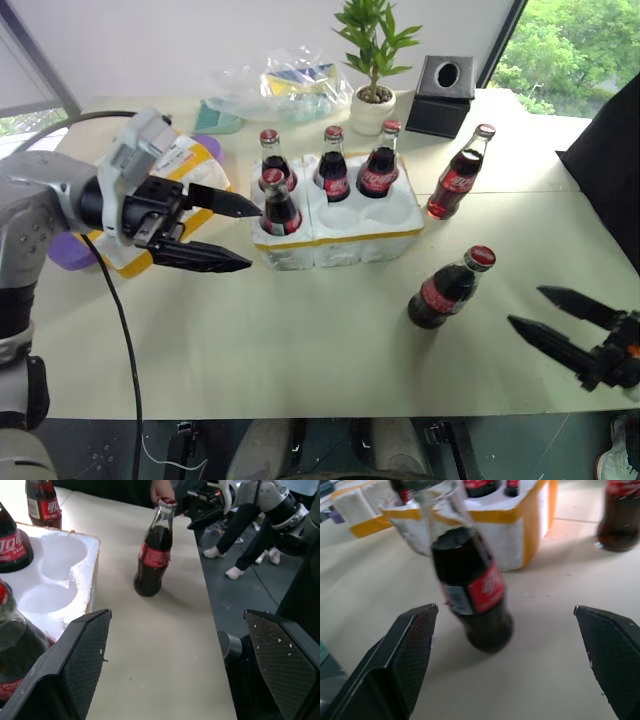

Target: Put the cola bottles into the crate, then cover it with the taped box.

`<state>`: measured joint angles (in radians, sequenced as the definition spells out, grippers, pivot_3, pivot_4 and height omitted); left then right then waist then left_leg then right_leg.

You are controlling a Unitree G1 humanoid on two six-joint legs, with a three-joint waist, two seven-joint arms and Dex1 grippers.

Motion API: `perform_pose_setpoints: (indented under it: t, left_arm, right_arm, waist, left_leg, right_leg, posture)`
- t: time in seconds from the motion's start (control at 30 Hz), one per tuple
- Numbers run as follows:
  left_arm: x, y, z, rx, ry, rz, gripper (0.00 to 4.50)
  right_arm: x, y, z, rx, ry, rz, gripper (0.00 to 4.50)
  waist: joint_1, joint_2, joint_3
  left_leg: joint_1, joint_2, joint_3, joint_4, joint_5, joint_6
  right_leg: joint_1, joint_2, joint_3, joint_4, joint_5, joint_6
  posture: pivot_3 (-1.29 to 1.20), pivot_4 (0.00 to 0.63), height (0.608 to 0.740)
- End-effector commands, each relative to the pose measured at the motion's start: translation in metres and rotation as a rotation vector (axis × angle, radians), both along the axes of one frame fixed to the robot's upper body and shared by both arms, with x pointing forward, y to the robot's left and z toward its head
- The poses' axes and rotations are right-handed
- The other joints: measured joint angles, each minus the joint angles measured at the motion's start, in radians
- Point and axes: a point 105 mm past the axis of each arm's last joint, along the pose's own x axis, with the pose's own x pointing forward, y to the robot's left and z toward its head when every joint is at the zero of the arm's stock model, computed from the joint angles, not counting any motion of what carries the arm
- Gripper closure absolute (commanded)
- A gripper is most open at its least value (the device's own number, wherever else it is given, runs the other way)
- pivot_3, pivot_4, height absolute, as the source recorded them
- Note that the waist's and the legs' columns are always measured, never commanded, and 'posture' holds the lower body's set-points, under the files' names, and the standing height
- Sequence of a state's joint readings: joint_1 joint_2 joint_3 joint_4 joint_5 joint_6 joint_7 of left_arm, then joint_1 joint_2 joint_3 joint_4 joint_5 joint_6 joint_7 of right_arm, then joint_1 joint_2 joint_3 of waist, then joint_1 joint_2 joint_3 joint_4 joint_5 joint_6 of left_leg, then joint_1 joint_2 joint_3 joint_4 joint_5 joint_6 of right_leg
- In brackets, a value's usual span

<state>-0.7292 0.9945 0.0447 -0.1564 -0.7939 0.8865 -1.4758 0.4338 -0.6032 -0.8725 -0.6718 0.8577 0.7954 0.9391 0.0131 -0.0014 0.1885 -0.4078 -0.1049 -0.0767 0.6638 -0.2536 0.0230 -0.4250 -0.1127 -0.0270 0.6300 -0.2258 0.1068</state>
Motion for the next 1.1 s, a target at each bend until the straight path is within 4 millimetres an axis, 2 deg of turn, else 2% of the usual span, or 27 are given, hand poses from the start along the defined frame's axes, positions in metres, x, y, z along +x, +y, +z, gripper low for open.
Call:
perform_pose_setpoints:
  t: [0.03,0.13,0.57,0.73,0.83,0.93,1.0,1.1]
  left_arm:
    - [0.002,-0.002,0.004,0.023,-0.067,-0.015,0.08]
    - [0.006,-0.002,-0.001,0.043,-0.084,-0.004,0.08]
    - [0.009,-0.010,0.007,-0.006,-0.092,-0.017,0.08]
    - [0.008,-0.012,0.007,-0.015,-0.090,-0.021,0.08]
    - [0.006,-0.013,0.007,-0.018,-0.087,-0.026,0.08]
    - [0.006,-0.012,0.006,-0.017,-0.088,-0.026,0.00]
    - [0.006,-0.012,0.006,-0.018,-0.089,-0.020,0.00]
    - [0.006,-0.012,0.006,-0.018,-0.091,-0.018,0.00]
  right_arm:
    - [0.004,0.013,0.003,0.017,-0.041,0.017,0.00]
    - [0.005,0.025,-0.003,0.026,-0.020,0.071,0.00]
    - [0.028,0.047,-0.015,-0.015,-0.032,0.139,0.00]
    - [0.044,0.058,-0.028,-0.019,-0.021,0.169,0.00]
    - [0.061,0.054,-0.035,-0.028,-0.023,0.123,0.00]
    - [0.061,0.057,-0.028,0.004,-0.045,0.143,0.86]
    - [0.059,0.059,-0.019,0.022,-0.071,0.156,1.65]
    - [0.057,0.061,-0.001,0.025,-0.119,0.185,1.65]
  waist:
    - [0.000,0.000,0.000]
    - [0.001,0.000,0.000]
    - [0.000,-0.001,0.000]
    - [0.000,-0.002,0.000]
    - [-0.002,-0.002,0.000]
    - [0.003,-0.002,0.000]
    - [0.003,-0.003,0.000]
    - [0.000,-0.002,0.000]
  left_leg:
    - [0.000,-0.001,0.000,0.000,0.000,0.000]
    - [0.000,-0.001,0.000,0.000,0.000,0.000]
    - [0.000,0.000,0.000,0.000,0.000,0.000]
    - [0.000,0.000,0.000,0.000,0.000,0.000]
    - [0.000,0.000,0.000,0.000,0.000,0.000]
    - [0.000,-0.001,0.000,0.000,0.000,0.000]
    - [-0.001,-0.001,-0.002,0.000,0.000,0.000]
    - [-0.001,-0.001,-0.002,0.000,0.000,0.000]
  right_leg:
    - [0.000,-0.001,0.000,0.000,0.000,-0.001]
    - [0.000,-0.001,0.000,0.000,-0.001,-0.001]
    - [0.000,0.000,0.000,0.000,-0.001,-0.001]
    - [0.000,0.000,-0.001,0.000,-0.001,-0.001]
    - [0.000,0.000,-0.001,0.000,-0.001,-0.001]
    - [-0.001,0.000,-0.001,0.000,0.000,0.000]
    - [0.000,0.000,-0.001,0.000,0.000,0.001]
    - [-0.001,0.000,-0.001,0.000,0.001,0.001]
  posture:
    - [0.00,0.150,0.740]
    - [0.00,0.150,0.740]
    - [0.00,0.150,0.740]
    - [0.00,0.150,0.740]
    - [0.00,0.150,0.740]
    - [0.00,0.150,0.740]
    - [0.00,0.150,0.740]
    - [0.00,0.150,0.740]
